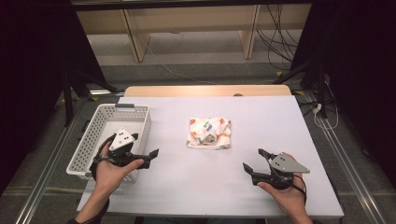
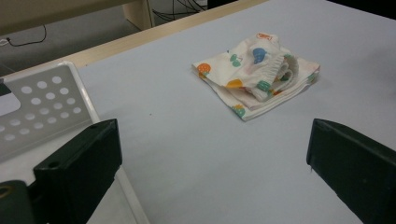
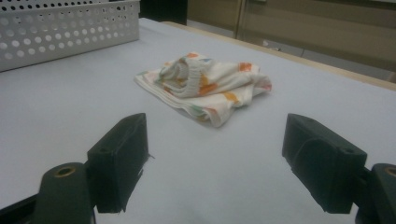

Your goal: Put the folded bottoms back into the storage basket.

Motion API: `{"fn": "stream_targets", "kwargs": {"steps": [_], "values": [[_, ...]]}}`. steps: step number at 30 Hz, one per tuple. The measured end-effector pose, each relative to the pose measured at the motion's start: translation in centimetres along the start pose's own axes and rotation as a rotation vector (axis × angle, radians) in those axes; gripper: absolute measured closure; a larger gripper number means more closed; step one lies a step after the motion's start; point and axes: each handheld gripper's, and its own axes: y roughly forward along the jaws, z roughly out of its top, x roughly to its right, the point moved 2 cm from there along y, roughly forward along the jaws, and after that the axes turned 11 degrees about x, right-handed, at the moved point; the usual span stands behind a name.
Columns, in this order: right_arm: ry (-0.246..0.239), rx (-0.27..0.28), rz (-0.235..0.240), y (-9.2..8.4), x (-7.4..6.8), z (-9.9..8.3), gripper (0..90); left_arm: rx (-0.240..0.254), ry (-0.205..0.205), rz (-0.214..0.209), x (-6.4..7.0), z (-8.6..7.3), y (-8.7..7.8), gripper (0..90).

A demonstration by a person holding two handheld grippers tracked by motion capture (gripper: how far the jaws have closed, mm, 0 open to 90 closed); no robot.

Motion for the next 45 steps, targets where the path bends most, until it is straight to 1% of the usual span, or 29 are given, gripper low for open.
{"fn": "stream_targets", "kwargs": {"steps": [4,9,12,16,20,23,28,29,34,35,36,38,39,40,41,42,45], "values": [[0.013,0.006,0.002,-0.1,0.0,-0.1,23.3,-0.012,-0.006,0.001,-0.2,-0.1,0.2,2.1],[0.023,0.006,0.01,-0.3,-0.1,-0.1,21.1,-0.005,-0.007,0.005,-0.4,0.2,0.2,2.2],[0.022,-0.008,0.002,-0.3,0.0,-0.2,21.2,-0.011,-0.001,-0.002,-0.3,0.4,0.4,2.3],[0.026,-0.004,0.004,-0.3,0.1,-0.2,21.2,-0.033,0.011,-0.008,0.1,1.0,0.9,2.5],[0.027,0.0,0.004,-0.1,0.0,-0.3,21.2,-0.035,0.018,-0.011,0.3,1.4,1.3,2.5],[0.027,0.001,0.002,0.0,0.0,-0.3,21.1,-0.031,0.024,-0.018,0.8,2.0,1.9,2.6],[0.027,0.003,0.002,0.0,0.0,-0.3,20.8,-0.042,0.03,-0.026,1.2,2.1,2.4,2.5],[0.027,0.004,0.002,0.0,0.0,-0.2,20.5,-0.056,0.027,-0.027,1.3,2.2,2.7,2.5],[0.014,-0.002,-0.001,0.0,0.0,-0.2,19.9,-0.048,0.033,-0.035,1.7,2.5,3.5,2.7],[0.015,0.0,-0.001,0.0,0.0,-0.2,19.9,-0.051,0.037,-0.04,2.0,2.8,4.0,2.7],[0.015,0.0,-0.001,0.0,0.0,-0.2,19.9,-0.051,0.037,-0.04,2.0,2.8,4.0,2.7],[0.018,0.0,0.0,0.0,0.0,-0.3,19.9,-0.054,0.039,-0.045,2.3,2.9,4.6,2.7],[0.015,-0.001,-0.003,0.0,0.0,-0.2,19.8,-0.06,0.04,-0.049,2.5,3.0,5.1,2.7],[0.015,-0.001,-0.003,0.0,0.0,-0.2,19.8,-0.06,0.04,-0.049,2.5,3.0,5.1,2.7],[0.015,-0.002,-0.004,-0.1,0.1,-0.2,19.8,-0.065,0.04,-0.052,2.7,3.1,5.7,2.7],[0.015,-0.002,-0.004,-0.1,0.1,-0.2,19.8,-0.065,0.04,-0.052,2.7,3.1,5.7,2.8],[0.019,-0.003,-0.007,-0.1,0.1,-0.2,19.8,-0.072,0.034,-0.058,2.9,3.2,6.6,2.8]]}}
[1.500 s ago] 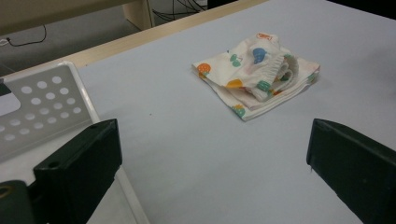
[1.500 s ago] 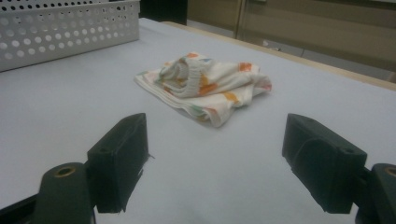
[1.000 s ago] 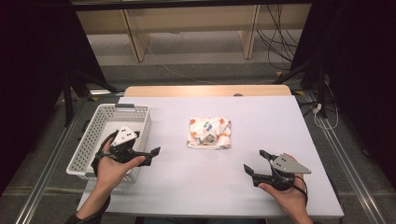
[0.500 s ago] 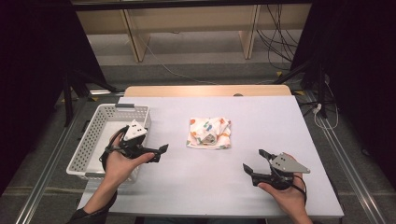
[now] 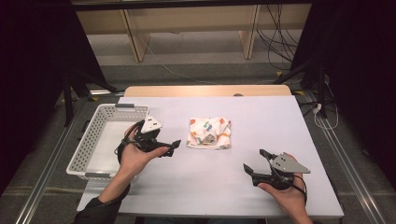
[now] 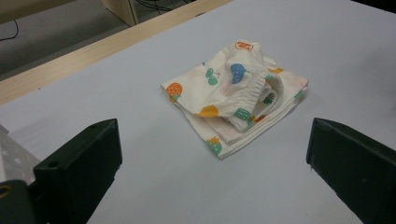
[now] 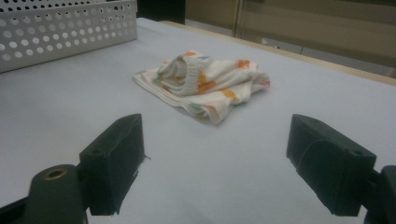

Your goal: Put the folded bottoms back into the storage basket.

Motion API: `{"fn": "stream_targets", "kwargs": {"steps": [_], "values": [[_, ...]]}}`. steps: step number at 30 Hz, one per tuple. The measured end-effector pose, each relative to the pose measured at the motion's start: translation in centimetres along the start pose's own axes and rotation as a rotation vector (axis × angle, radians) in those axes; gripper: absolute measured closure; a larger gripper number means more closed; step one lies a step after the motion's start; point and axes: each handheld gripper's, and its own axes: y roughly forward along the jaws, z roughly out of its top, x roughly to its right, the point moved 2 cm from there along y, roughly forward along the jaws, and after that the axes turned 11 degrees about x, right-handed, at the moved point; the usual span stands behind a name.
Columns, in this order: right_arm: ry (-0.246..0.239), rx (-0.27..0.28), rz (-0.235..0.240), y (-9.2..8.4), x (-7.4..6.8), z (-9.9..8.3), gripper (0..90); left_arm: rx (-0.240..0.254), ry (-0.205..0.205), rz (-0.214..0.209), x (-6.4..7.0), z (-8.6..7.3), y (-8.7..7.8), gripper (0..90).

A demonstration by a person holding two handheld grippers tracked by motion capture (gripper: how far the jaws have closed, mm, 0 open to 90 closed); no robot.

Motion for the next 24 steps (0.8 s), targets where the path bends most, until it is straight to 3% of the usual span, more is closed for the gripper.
{"fn": "stream_targets", "kwargs": {"steps": [12,24], "values": [[-0.006,-0.001,-0.004,0.0,0.0,0.0,19.8,-0.018,-0.016,0.004,0.2,0.4,2.7,5.9],[-0.011,-0.006,-0.004,0.0,0.0,0.0,19.8,-0.063,-0.023,0.025,0.7,0.3,6.5,8.2]]}}
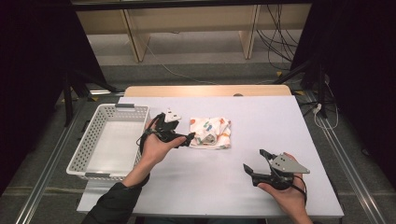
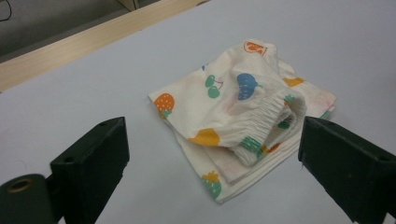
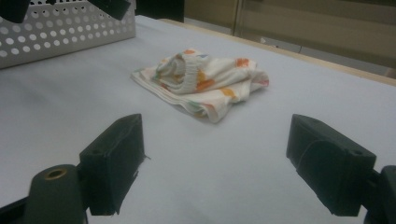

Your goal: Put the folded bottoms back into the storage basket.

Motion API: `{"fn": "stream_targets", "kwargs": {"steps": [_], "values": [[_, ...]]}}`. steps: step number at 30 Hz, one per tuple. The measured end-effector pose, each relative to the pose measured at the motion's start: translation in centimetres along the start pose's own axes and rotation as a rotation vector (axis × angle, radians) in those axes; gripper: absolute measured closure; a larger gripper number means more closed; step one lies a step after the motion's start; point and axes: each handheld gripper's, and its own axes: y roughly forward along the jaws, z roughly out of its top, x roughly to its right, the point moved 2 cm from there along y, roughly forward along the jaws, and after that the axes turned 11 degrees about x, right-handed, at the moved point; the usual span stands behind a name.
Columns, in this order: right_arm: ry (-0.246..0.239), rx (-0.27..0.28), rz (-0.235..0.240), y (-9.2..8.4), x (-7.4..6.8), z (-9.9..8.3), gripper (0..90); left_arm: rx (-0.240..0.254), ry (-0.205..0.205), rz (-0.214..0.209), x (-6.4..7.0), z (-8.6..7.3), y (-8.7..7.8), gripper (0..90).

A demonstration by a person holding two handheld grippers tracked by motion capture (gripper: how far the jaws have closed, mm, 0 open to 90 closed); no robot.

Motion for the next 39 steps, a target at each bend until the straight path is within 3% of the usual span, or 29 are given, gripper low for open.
{"fn": "stream_targets", "kwargs": {"steps": [11,21,28,39], "values": [[0.005,0.003,0.003,0.0,0.1,-0.1,19.8,-0.063,-0.022,0.001,0.1,-0.7,3.1,8.8],[0.005,-0.006,0.003,0.1,0.1,-0.1,19.8,-0.116,-0.048,0.047,-0.1,-1.5,5.8,12.6],[0.007,-0.003,0.008,0.2,0.1,-0.3,19.9,-0.161,-0.096,0.08,-0.3,-2.4,8.1,13.6],[0.007,-0.014,0.008,0.2,0.2,-0.3,19.8,-0.185,-0.13,0.073,-0.4,-3.2,9.1,13.0]]}}
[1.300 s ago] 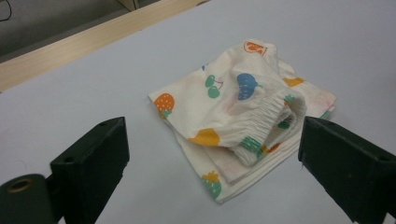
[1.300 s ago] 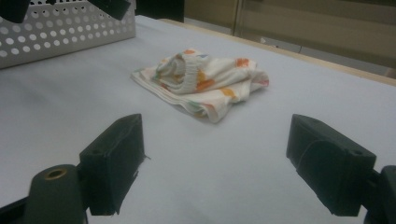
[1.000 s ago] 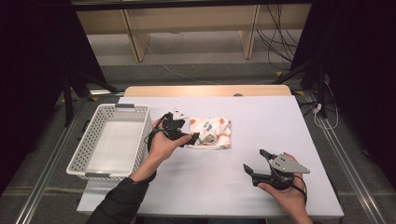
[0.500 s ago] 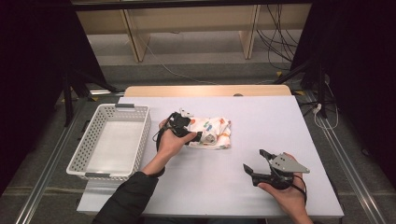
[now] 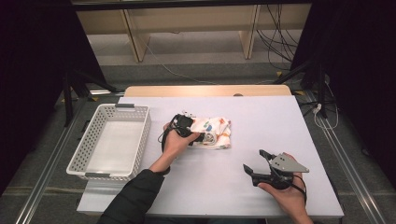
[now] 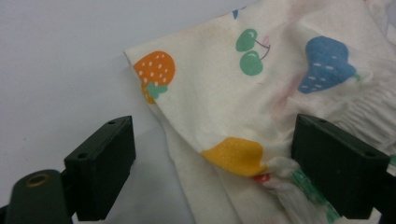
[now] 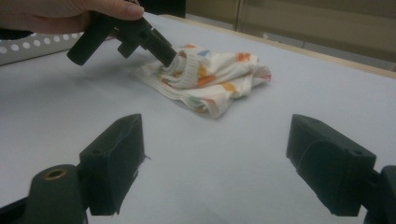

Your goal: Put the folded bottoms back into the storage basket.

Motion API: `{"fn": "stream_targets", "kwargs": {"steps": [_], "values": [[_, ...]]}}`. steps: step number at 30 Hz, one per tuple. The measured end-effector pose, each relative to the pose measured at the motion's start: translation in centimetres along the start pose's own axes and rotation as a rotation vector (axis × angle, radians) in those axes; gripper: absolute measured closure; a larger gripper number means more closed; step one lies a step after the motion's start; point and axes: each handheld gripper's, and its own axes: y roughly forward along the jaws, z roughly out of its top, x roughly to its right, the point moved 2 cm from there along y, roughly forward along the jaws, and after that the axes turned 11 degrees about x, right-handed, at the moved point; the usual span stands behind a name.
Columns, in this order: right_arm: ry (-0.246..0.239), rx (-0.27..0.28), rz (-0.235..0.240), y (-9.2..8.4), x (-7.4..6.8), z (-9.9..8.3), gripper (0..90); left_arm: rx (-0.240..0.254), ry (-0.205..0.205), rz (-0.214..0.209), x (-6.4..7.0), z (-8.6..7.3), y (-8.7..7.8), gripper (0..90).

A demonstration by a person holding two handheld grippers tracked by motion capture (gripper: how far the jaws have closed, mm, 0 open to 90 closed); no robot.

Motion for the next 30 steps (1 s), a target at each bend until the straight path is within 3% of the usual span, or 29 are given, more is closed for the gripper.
{"fn": "stream_targets", "kwargs": {"steps": [5,12,22,25,30], "values": [[0.003,0.002,0.001,0.1,0.0,0.0,19.8,-0.003,-0.017,-0.009,0.1,-0.1,0.2,15.1],[0.001,0.003,0.003,0.1,0.0,0.0,19.8,-0.003,-0.001,-0.011,0.3,-0.1,0.3,18.8],[-0.004,0.001,0.002,0.1,-0.1,0.1,19.9,0.003,-0.002,-0.017,1.7,0.0,-0.2,48.8],[-0.005,0.002,0.003,0.1,-0.1,0.1,19.9,-0.001,-0.003,-0.028,2.1,0.0,-0.3,64.6],[-0.003,0.014,0.006,0.2,-0.1,0.2,20.1,0.014,-0.036,-0.035,2.5,-0.2,-0.4,74.7]]}}
